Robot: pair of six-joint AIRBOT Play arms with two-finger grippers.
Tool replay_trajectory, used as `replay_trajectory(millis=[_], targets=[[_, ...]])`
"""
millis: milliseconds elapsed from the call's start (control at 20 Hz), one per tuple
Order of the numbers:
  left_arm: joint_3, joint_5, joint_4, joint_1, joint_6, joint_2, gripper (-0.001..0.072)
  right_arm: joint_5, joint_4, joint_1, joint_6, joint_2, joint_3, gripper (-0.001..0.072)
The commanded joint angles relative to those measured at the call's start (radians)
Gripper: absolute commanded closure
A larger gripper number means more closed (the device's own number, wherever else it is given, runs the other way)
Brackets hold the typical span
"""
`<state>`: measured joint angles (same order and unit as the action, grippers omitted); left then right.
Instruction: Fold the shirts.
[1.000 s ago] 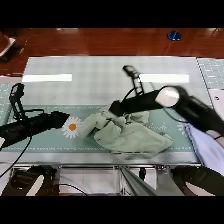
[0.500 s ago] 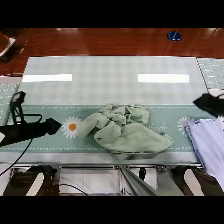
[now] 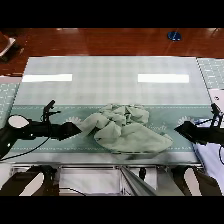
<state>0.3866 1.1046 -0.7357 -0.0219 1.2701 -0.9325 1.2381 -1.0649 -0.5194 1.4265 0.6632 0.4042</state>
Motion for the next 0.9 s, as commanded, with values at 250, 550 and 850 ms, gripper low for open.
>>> replay_trajectory(millis=[250,550,850], targets=[[0.019,-0.175,0.227,0.173,-0.221,-0.225,0.0259,0.134,0.050,-0.004,-0.012,-0.003,-0.066,0.0306],[0.077,-0.171,0.236,0.195,-0.267,-0.232,0.0688,0.190,-0.052,0.156,0.121,-0.003,-0.072,0.0306],[0.078,-0.171,0.237,0.195,-0.266,-0.232,0.0688,0.123,-0.095,0.214,0.169,0.095,-0.072,0.0307]])
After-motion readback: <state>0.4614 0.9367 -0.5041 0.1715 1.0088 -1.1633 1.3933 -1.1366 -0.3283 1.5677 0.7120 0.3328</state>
